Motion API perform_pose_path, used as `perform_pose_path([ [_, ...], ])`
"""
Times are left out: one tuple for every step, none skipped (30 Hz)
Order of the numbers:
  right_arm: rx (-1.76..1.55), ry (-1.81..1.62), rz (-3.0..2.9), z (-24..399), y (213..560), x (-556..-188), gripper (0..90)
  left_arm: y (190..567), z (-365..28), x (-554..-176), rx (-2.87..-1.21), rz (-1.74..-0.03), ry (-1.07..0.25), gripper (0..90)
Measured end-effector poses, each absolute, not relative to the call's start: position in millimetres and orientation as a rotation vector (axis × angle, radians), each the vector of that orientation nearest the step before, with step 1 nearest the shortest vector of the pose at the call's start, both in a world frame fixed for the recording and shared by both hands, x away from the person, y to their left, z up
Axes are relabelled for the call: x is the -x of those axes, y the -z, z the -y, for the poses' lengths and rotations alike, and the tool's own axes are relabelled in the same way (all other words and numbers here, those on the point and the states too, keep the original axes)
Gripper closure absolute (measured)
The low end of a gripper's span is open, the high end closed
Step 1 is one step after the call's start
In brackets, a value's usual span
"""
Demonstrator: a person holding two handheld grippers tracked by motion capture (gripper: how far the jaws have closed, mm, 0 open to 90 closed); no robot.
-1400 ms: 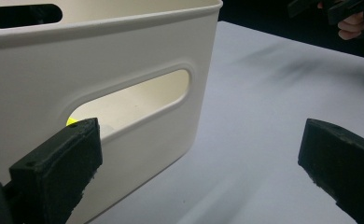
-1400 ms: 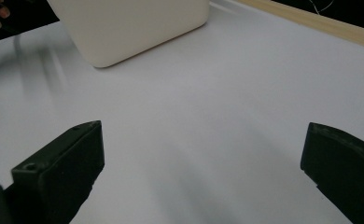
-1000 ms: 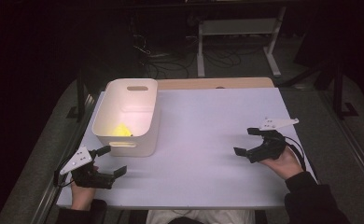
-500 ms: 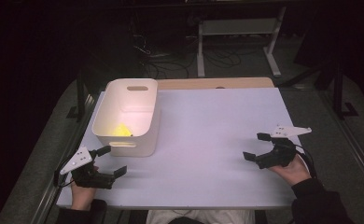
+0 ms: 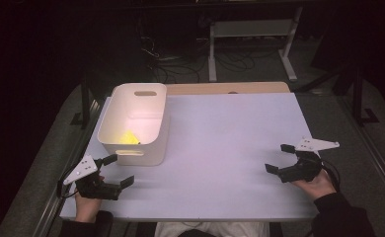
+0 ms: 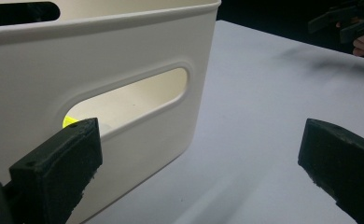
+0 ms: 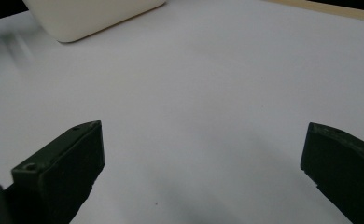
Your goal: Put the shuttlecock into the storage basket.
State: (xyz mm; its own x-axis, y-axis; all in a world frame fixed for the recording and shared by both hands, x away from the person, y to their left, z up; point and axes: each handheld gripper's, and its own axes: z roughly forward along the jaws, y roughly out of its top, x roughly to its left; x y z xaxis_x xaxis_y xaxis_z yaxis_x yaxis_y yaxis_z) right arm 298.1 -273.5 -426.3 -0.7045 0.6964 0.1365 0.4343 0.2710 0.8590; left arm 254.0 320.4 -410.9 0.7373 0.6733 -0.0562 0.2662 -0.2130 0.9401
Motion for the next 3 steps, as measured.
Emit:
perform_pose_path([
  [-1.048, -1.404, -2.274, 274.0, 426.8, -297.2, 0.0, 410.9, -320.4, -254.0, -1.793, -0.736, -0.442, 0.0],
  [-1.048, -1.404, -2.274, 274.4, 427.5, -296.8, 0.0, 410.8, -320.3, -254.0, -1.792, -0.736, -0.441, 0.0],
  [-1.048, -1.404, -2.274, 274.4, 427.5, -296.8, 0.0, 410.8, -320.3, -254.0, -1.792, -0.736, -0.441, 0.0],
])
